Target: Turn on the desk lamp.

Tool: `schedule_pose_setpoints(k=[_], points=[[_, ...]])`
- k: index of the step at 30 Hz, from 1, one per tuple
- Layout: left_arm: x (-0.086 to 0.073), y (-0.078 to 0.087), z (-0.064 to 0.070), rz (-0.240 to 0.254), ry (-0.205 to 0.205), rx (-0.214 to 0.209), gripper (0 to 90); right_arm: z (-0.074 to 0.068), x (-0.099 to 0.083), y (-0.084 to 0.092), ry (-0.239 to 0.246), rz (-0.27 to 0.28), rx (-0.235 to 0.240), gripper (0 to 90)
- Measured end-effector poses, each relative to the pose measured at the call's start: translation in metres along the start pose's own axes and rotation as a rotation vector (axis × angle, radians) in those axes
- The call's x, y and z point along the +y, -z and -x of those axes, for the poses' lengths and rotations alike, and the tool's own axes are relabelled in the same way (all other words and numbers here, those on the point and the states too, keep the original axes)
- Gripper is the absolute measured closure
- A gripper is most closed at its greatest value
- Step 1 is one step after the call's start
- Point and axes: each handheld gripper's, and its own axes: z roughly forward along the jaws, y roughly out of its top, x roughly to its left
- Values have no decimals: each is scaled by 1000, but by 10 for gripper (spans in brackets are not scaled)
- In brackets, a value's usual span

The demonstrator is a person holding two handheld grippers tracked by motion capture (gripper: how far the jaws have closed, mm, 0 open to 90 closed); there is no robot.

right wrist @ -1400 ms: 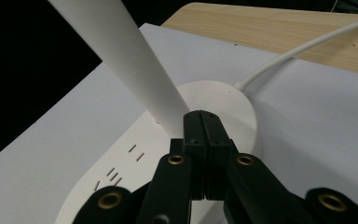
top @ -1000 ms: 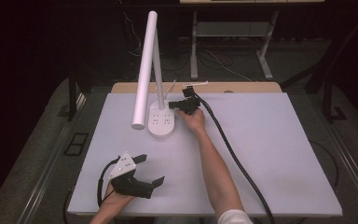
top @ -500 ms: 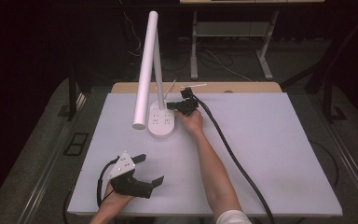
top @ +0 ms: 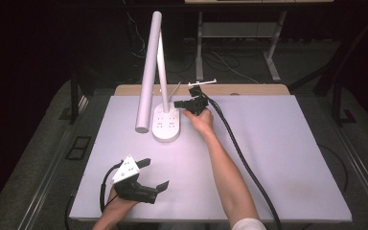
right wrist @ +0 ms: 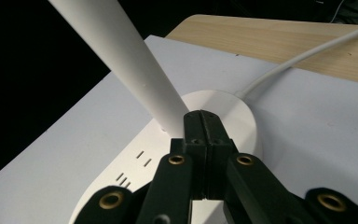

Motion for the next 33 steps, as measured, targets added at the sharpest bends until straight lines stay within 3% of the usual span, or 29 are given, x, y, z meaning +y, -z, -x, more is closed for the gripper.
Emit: schedule_pose_setpoints(k=[7, 10, 25, 33], points=[[0, -1, 1, -2, -3, -3, 5, -9, 6, 17, 57, -26, -3, 894], [0, -1, 0, -2, 1, 0, 5, -14, 7, 28, 104, -24, -9, 893], [0, -3, 1, -20, -20, -4, 4, -17, -9, 83, 152, -5, -11, 893], [0, -5, 2, -29, -25, -4, 5, -15, -19, 125, 175, 2, -26, 891]])
